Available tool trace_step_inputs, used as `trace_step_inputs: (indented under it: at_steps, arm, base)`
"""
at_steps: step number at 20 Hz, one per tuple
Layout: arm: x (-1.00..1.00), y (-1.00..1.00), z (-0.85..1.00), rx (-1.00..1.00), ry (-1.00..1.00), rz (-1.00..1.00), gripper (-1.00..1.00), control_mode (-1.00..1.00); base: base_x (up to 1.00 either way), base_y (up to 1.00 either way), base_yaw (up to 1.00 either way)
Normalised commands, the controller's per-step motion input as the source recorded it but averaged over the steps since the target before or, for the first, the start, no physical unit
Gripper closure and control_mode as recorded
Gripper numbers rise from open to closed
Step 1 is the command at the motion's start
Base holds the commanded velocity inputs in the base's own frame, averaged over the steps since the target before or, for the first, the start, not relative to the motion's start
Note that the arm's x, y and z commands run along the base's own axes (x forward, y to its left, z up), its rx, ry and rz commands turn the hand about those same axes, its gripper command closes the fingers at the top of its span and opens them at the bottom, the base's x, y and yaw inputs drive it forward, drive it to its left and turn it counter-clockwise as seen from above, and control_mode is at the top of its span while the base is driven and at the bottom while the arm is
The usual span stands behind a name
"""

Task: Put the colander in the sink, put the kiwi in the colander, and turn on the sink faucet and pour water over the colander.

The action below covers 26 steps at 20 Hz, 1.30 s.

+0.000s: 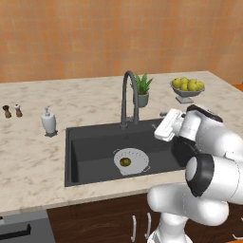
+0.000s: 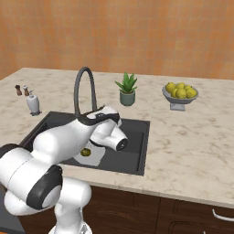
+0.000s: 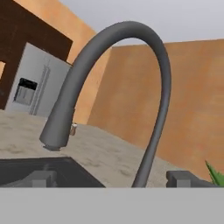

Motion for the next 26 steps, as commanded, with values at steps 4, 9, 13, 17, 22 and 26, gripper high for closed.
trace_step_inputs:
  at_steps: [4, 9, 13, 17, 22, 26]
  arm:
    - [0.39, -0.04, 0.11, 0.11, 0.06, 0.11, -1.00, -1.00]
    - [0.44, -0.01, 0.00, 0.05, 0.10, 0.18, -1.00, -1.00]
    - [0.41, 0.00, 0.00, 0.03, 0.04, 0.17, -1.00, -1.00]
    - [0.48, 0.00, 0.00, 0.00, 0.07, 0.15, -1.00, -1.00]
    - [0.45, 0.15, -0.09, 0.00, 0.09, 0.11, -1.00, -1.00]
    - [0.46, 0.34, -0.18, -0.03, 0.10, 0.07, -1.00, -1.00]
  base:
    - [0.00, 0.00, 0.00]
    - [0.00, 0.00, 0.00]
    - [0.00, 0.00, 0.00]
    - [0.00, 0.00, 0.00]
    - [0.00, 0.00, 0.00]
    - [0.00, 0.00, 0.00]
